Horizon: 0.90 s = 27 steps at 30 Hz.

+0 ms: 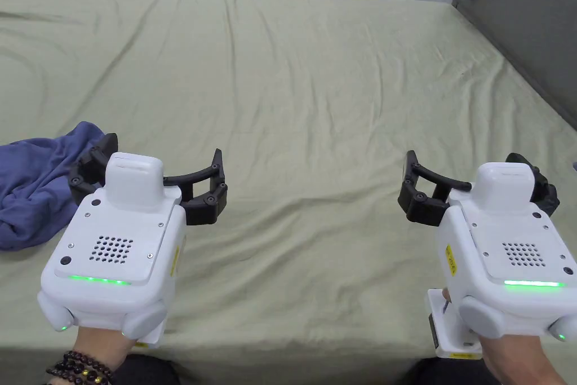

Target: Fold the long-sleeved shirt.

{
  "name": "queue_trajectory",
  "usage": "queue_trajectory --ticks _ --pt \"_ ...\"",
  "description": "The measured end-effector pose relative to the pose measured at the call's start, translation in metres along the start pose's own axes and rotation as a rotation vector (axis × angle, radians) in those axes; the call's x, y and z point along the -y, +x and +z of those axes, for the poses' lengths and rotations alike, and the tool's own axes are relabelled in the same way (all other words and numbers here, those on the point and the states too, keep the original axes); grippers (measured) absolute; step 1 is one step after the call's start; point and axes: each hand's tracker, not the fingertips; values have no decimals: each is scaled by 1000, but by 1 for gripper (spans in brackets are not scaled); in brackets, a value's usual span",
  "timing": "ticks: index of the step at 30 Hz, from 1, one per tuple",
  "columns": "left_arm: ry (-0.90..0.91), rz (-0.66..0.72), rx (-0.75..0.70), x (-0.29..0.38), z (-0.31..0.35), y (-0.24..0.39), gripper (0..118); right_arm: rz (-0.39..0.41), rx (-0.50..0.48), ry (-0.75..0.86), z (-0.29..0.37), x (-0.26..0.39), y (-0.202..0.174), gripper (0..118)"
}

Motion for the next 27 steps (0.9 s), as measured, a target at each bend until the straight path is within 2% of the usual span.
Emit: queue_trajectory --ticks 27 --pt "-5 52 -20 -9 9 -3 118 9 21 15 5 -7 4 118"
